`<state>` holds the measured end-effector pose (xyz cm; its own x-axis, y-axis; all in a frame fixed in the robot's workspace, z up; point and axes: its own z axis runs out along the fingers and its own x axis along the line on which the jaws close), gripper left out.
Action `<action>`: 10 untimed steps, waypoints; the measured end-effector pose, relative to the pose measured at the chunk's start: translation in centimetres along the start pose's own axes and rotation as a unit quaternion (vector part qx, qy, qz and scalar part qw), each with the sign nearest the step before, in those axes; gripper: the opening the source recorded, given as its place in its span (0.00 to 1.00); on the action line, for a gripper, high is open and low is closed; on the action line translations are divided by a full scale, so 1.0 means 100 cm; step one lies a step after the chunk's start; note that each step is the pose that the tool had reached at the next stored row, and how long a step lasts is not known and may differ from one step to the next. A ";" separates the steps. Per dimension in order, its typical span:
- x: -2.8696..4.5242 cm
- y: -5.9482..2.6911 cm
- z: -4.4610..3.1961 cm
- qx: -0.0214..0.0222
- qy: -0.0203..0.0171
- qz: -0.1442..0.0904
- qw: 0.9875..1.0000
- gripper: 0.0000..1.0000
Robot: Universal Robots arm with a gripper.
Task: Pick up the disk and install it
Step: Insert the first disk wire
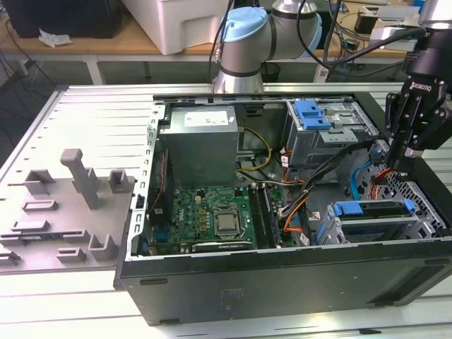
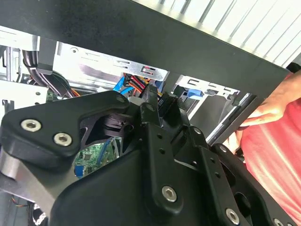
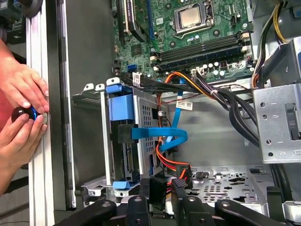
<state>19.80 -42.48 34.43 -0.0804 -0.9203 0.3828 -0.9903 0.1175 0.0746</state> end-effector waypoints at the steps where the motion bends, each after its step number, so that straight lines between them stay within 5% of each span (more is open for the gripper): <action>1: 0.0000 0.0000 0.0000 0.000 0.000 0.000 1.000 0.32; 7: -0.0050 0.0006 -0.0019 -0.001 0.004 0.000 1.000 0.32; 8: -0.0057 0.0007 -0.0022 -0.002 0.008 0.000 1.000 0.32; 10: -0.0059 0.0007 -0.0023 -0.009 0.029 -0.001 1.000 0.32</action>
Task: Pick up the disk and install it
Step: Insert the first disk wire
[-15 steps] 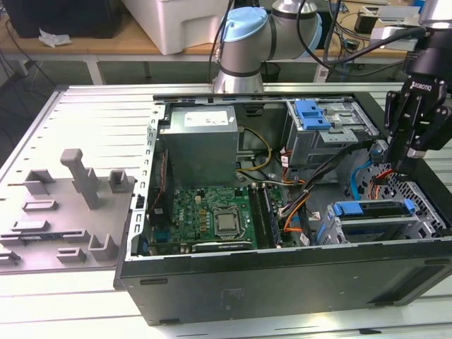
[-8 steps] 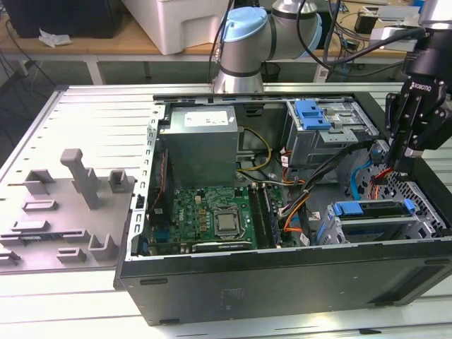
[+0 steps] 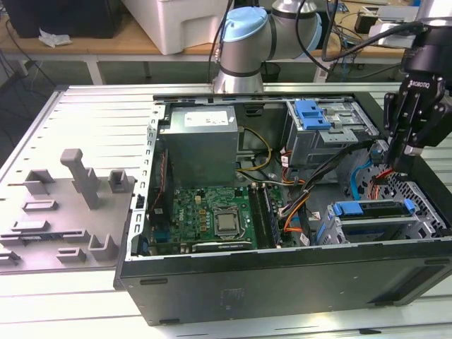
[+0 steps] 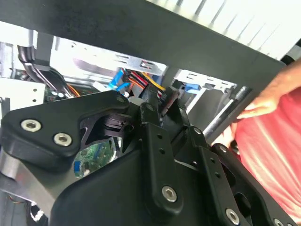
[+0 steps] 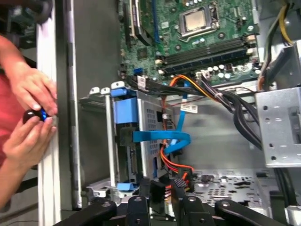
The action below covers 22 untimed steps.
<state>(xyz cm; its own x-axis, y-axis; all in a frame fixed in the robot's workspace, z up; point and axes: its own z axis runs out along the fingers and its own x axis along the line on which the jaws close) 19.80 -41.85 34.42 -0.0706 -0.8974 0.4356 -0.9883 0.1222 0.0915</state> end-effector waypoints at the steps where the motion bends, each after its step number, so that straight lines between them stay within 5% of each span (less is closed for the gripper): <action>1: -0.0001 -0.0002 0.0000 -0.006 0.014 -0.002 1.000 0.32; 2: -0.0008 -0.0006 -0.0003 -0.009 0.022 -0.002 1.000 0.32; 4: -0.0017 -0.0011 -0.0006 -0.010 0.024 -0.002 1.000 0.32; 22: -0.0144 -0.0074 -0.0012 -0.010 0.024 -0.003 1.000 0.32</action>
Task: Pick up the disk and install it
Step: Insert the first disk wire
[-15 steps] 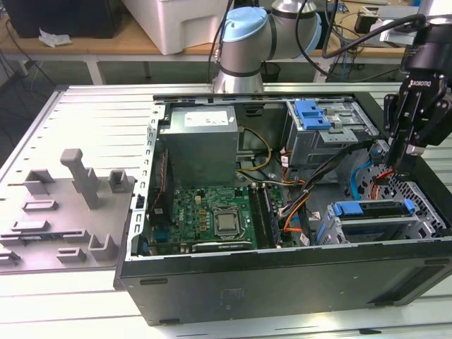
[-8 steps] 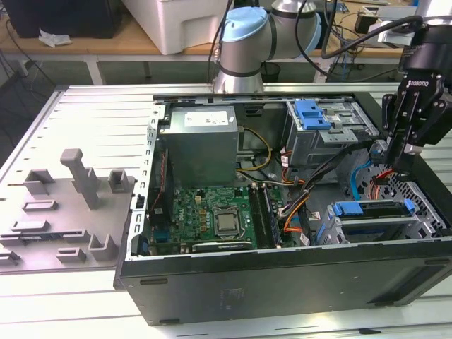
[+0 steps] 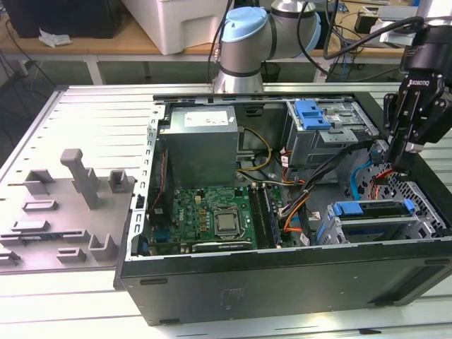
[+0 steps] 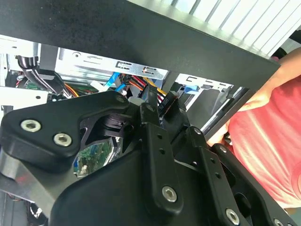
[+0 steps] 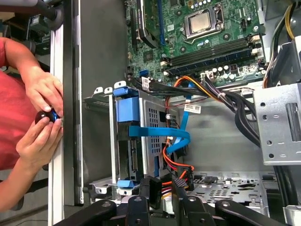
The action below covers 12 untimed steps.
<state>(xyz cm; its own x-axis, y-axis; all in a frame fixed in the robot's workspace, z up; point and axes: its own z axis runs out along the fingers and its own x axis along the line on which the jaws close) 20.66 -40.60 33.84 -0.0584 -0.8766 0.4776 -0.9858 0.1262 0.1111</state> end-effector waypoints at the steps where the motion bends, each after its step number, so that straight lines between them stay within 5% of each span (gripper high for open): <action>1: -0.0001 0.0000 0.0002 0.000 0.000 0.000 1.000 0.32; 12: -0.0004 -0.0001 0.0008 0.000 0.005 0.001 1.000 0.32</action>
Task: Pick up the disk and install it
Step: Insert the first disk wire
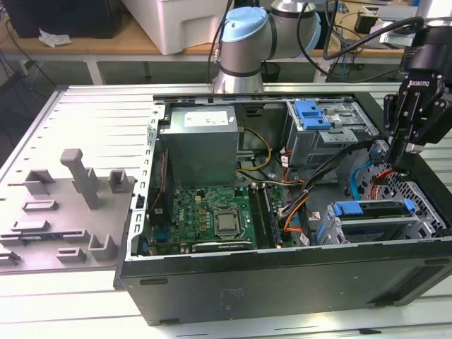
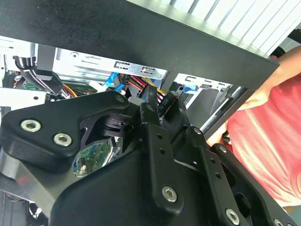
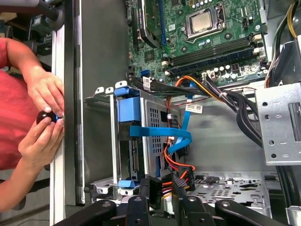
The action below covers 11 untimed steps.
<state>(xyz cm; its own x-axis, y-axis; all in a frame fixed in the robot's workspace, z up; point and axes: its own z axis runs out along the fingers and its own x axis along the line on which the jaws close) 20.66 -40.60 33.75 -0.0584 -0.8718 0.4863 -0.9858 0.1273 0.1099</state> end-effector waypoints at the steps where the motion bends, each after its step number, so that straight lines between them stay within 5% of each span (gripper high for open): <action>1: 0.0000 0.0000 0.0000 0.000 0.000 0.000 1.000 0.32; 5: -0.0002 0.0000 0.0003 0.000 0.003 0.000 1.000 0.18; 11: -0.0004 -0.0001 0.0007 0.000 0.006 0.001 1.000 0.17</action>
<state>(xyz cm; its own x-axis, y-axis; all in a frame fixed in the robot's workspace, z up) 20.66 -40.60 33.67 -0.0584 -0.8656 0.4973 -0.9857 0.1287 0.1084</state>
